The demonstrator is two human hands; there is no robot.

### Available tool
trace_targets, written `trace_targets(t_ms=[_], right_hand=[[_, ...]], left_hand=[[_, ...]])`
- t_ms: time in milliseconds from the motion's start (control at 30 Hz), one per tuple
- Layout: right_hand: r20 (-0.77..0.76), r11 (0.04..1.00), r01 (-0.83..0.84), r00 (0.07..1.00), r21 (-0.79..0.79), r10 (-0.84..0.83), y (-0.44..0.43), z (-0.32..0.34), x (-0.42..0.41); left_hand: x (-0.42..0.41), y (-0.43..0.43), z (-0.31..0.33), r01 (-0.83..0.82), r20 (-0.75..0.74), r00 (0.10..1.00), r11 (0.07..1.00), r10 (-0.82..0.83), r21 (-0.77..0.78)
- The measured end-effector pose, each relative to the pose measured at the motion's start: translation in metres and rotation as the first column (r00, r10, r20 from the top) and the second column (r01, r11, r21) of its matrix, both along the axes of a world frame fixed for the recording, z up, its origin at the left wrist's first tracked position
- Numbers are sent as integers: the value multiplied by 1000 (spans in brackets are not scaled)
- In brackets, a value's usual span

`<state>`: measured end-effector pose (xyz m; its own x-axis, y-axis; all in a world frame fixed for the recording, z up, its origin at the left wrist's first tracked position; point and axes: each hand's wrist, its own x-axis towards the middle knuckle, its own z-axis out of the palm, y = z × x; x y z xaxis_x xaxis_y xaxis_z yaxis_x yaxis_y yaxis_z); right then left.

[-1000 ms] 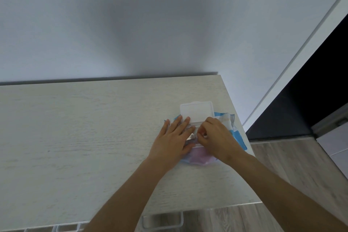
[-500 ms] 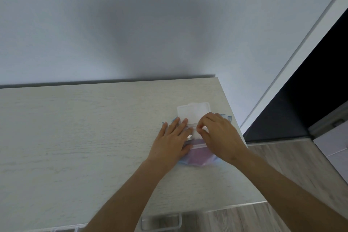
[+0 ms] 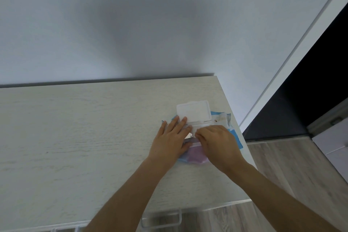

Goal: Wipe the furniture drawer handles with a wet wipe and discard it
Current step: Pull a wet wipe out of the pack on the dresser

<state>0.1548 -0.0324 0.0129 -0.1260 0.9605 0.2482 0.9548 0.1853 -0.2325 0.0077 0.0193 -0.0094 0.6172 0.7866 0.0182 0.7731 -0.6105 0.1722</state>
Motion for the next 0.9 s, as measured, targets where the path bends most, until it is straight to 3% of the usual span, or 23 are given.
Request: trace_targets(t_ms=[133,233,367,467,500,567,700,900], right_hand=[[-156,989,124,982,81,-110,0,14,-5],[-186,979,131,970,-157,-160,9,26,-6],[-149,960,18,987,-278,-61,5,33,-11],[-79,970,-125,991,-208,111,-2,30,-11],[-106,969,-119,989,-217,98,-5,31,-10],[-198,971,-72,980,-227,26,-6,34,-9],[-457,997,50,890,62,-16,3,61,-4],[-356,994,102,931,49,-78,7,100,16]], left_hand=[[2,0,-1,-20,-92,996,997,13,-72],[3,0,-4,-52,-104,993,997,46,-62],[0,-1,0,-21,-124,992,997,11,-79],[-1,-2,1,-19,-81,997,996,12,-89],[-1,-2,0,-25,-80,997,996,17,-91],[0,-2,0,-26,-74,997,996,19,-90],[1,-2,0,-17,-34,999,998,15,-56],[2,-14,-8,-121,250,962,992,108,34]])
